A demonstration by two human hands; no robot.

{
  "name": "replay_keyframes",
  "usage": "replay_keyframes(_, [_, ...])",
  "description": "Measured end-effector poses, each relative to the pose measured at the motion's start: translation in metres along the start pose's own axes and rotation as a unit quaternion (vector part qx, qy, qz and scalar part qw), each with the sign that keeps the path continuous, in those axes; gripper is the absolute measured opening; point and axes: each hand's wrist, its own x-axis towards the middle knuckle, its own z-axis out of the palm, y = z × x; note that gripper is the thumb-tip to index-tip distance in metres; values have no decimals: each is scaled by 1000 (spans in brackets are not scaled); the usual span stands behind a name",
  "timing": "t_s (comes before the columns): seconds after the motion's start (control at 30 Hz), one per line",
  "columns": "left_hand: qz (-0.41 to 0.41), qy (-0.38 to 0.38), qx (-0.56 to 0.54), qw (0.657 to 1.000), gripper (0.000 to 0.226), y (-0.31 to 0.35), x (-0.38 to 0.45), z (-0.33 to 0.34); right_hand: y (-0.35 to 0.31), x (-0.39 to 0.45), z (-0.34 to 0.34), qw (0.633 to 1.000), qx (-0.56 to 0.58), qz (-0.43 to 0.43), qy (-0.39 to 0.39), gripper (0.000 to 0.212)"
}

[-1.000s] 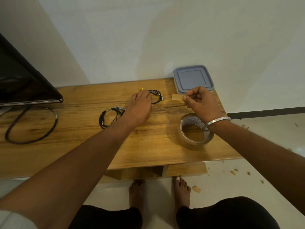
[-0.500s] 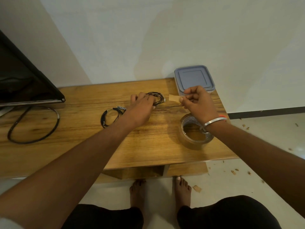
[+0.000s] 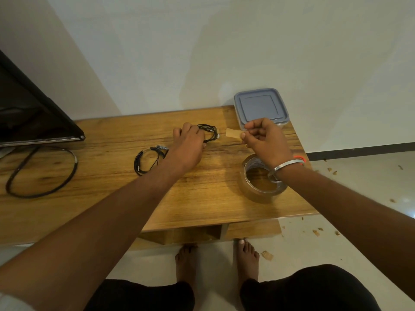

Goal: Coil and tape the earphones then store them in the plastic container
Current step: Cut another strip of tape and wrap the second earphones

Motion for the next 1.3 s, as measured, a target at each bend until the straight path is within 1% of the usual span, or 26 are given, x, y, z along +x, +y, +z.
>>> replay_keyframes(0.17, [5,-4,-11,1000,17,-1,1,-1,-1,0,0,1000,3,4,3,18])
replay_keyframes(0.3, [-48,-22,-94,994,12,-9,5,0,0,0,1,1000,3,5,3,17])
replay_keyframes(0.37, [-57,-30,-117,991,19,-10,7,-3,0,0,0,1000,8,8,5,17])
replay_keyframes(0.43, [-43,-28,-108,993,26,-10,7,-8,0,0,0,1000,14,11,7,17])
replay_keyframes(0.53, [-45,-22,-136,989,30,-10,6,-11,0,0,1,1000,17,15,7,18])
replay_keyframes(0.63, [-71,-13,-190,979,31,-9,6,-14,0,0,1,1000,10,14,7,18])
replay_keyframes(0.8, [-102,-20,-287,952,29,1,4,-36,-7,-4,2,1000,16,20,0,21])
replay_keyframes(0.9, [-119,-29,-341,932,26,9,1,-51,-18,-8,6,997,67,35,0,18])
replay_keyframes(1.0, [-144,-47,-406,901,26,15,-4,-61,-29,-12,9,991,126,52,-2,17])
replay_keyframes(1.13, [-171,-64,-445,877,28,21,-18,-66,-42,-19,13,980,184,81,8,15])
replay_keyframes(1.23, [-188,-84,-493,845,30,27,-26,-69,-48,-27,20,969,225,98,4,5])
replay_keyframes(1.3, [-200,-87,-544,810,35,31,-30,-72,-51,-32,25,963,245,111,-2,3])
